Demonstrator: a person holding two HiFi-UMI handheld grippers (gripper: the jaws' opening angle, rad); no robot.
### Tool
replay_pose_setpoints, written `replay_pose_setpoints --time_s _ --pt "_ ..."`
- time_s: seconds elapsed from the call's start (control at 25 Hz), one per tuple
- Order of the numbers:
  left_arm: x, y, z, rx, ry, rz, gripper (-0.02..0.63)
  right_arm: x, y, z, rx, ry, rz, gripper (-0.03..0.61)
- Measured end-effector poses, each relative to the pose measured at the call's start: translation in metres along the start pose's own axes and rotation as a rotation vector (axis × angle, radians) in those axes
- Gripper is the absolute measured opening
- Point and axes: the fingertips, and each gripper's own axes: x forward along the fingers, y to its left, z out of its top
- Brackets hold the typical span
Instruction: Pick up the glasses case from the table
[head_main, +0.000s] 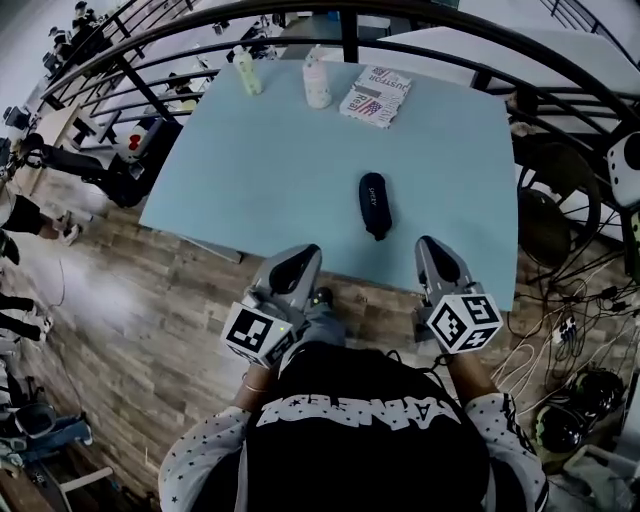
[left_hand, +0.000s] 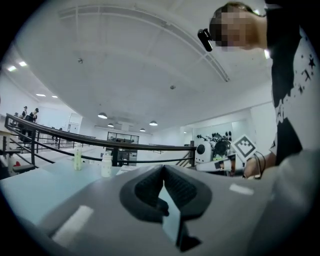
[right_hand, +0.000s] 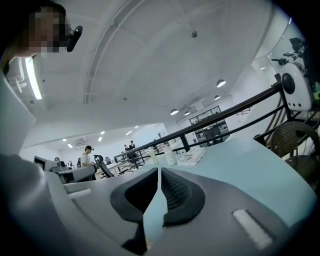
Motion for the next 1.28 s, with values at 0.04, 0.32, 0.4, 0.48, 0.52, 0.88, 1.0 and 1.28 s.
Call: replay_pose_setpoints --time_s 0.04,0.32,0.4,0.48,0.52,0.88,1.0,1.28 --pt "0.006 0.007 0.000 -0.010 0.006 -0.006 0.000 0.007 -0.002 0.002 0.000 -0.002 -0.011 0.026" --pt "0.043 0.049 -0.003 -0.006 0.014 -0.054 0.000 0.055 -0.017 -0.001 0.005 0.036 -0.068 0.043" --pt "0.050 0.062 -0.005 -0.011 0.015 -0.060 0.000 0.068 -0.019 -0.002 -0.002 0.049 -0.081 0.052" --pt "0.057 0.076 -0.007 -0.013 0.014 -0.069 0.000 0.081 -0.020 -0.005 -0.006 0.063 -0.094 0.059" --pt "0.060 0.082 -0.009 -0.015 0.015 -0.072 0.000 0.086 -0.020 -0.006 -0.004 0.069 -0.099 0.062" --pt "0.080 0.130 -0.006 -0.013 0.028 -0.088 0.000 0.137 -0.024 -0.013 -0.007 0.120 -0.128 0.110" --pt "0.084 0.147 -0.008 0.006 0.011 -0.098 0.000 0.153 -0.027 -0.022 -0.016 0.153 -0.152 0.133" --pt "0.099 0.184 -0.010 0.006 0.013 -0.119 0.000 0.189 -0.030 -0.050 -0.059 0.258 -0.201 0.178"
